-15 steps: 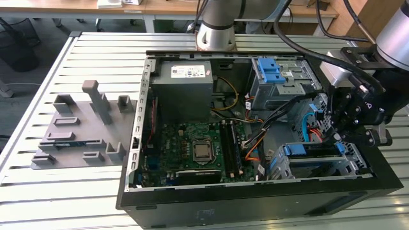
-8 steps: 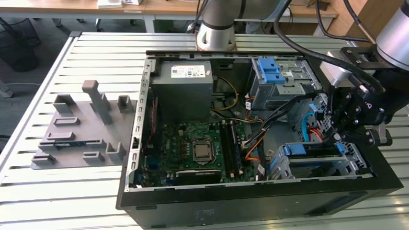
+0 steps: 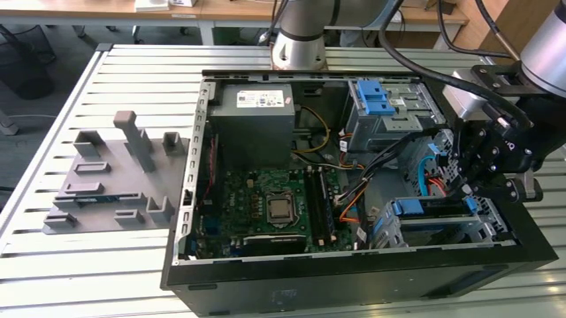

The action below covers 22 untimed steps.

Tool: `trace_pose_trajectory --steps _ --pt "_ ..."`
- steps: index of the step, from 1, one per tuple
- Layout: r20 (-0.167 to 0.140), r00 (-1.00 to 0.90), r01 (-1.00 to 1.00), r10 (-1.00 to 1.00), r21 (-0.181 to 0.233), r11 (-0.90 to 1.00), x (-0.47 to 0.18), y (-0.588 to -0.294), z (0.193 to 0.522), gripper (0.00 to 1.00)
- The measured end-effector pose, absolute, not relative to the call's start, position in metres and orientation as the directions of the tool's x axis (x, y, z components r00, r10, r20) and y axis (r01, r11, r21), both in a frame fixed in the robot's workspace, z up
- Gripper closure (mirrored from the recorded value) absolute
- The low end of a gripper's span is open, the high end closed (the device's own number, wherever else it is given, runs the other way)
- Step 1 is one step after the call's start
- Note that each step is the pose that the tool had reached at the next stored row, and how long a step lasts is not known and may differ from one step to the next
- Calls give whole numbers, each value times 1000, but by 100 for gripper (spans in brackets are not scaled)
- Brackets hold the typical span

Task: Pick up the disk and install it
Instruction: 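Insert the second disk wire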

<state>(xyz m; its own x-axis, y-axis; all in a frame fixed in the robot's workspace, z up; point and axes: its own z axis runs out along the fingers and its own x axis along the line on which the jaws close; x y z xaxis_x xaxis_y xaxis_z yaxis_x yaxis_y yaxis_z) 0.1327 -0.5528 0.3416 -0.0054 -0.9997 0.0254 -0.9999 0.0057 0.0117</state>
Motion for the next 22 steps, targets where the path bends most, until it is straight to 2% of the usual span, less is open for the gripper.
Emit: trace_pose_trajectory --steps 17,22 --pt "26 -5 -1000 -1000 10 6 117 -553 342 89" --pt "25 -5 -1000 -1000 7 5 114 -553 353 89"
